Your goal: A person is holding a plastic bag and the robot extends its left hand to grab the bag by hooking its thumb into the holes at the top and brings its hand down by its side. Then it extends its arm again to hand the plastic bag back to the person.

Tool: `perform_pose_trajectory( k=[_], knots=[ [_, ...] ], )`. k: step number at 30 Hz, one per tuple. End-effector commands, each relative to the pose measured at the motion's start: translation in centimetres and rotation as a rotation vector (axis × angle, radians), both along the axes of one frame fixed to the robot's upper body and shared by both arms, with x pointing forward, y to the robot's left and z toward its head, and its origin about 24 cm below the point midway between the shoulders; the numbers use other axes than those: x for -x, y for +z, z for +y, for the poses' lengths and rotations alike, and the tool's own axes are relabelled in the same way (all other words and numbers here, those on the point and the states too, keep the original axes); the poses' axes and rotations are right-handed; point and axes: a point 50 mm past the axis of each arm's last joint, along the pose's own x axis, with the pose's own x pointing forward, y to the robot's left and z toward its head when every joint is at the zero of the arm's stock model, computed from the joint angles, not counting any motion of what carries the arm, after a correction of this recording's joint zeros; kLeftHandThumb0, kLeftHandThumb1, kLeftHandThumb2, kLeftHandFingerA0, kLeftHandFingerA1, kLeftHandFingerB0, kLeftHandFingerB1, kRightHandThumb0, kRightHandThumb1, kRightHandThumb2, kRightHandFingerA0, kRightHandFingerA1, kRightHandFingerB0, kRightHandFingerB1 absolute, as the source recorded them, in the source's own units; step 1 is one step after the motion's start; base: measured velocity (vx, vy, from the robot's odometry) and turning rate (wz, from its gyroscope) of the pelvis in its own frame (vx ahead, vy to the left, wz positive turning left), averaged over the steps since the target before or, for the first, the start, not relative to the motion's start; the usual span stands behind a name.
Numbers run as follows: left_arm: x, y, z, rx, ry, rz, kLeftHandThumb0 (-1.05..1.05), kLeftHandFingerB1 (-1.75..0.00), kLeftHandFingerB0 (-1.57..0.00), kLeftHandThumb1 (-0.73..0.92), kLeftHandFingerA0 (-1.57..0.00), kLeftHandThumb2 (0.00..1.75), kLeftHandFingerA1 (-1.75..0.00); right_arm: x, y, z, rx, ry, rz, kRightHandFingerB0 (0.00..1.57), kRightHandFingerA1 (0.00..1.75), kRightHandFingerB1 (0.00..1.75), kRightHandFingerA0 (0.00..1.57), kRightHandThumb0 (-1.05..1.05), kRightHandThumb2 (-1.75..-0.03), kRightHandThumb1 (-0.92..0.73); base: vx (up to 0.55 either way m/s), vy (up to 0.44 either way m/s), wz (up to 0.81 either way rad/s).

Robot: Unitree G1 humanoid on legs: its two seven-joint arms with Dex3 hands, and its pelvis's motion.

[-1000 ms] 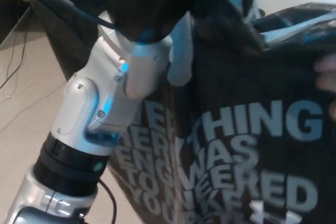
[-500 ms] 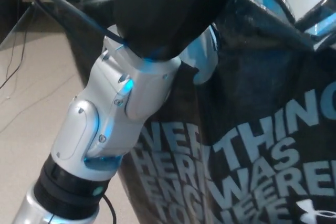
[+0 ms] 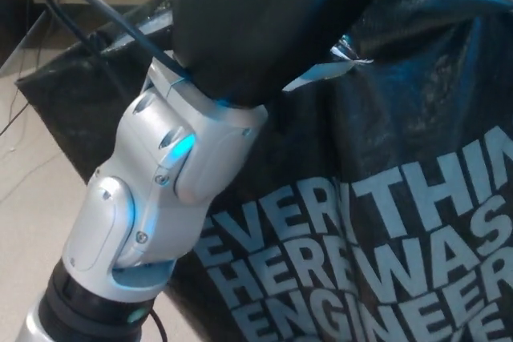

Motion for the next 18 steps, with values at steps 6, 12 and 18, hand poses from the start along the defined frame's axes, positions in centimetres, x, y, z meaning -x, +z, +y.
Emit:
perform_pose_trajectory(
  k=[6, 12, 18],
  knots=[
    [-2.0, -1.7, 1.7, -0.215, 0.186, 0.419, -0.7, -0.04, 0.0, 0.41, 0.0, 0.81, 0.0, 0.0, 0.0, -0.7, 0.005, -0.01, 0.028, 0.69, 0.72, 0.64, 0.88, -0.32, -0.84, -0.52, 0.0, 0.0, 0.0],
    [-2.0, -1.9, 2.1, -0.224, 0.194, 0.443, -0.67, -0.06, 0.0, 0.4, 0.0, 0.79, -0.01, -0.1, 0.1, -0.6, 0.014, 0.003, 0.025, 0.7, 0.71, 0.64, 0.88, -0.32, -0.83, -0.53, 0.0, 0.0, 0.0],
    [-1.8, -2.2, 2.6, -0.243, 0.245, 0.457, -0.67, -0.07, 0.0, 0.39, 0.0, 0.79, -0.01, 0.2, 0.0, -0.6, 0.012, 0.005, 0.028, 0.69, 0.71, 0.64, 0.88, -0.31, -0.83, -0.52, 0.0, 0.0, 0.0]
  ],
)
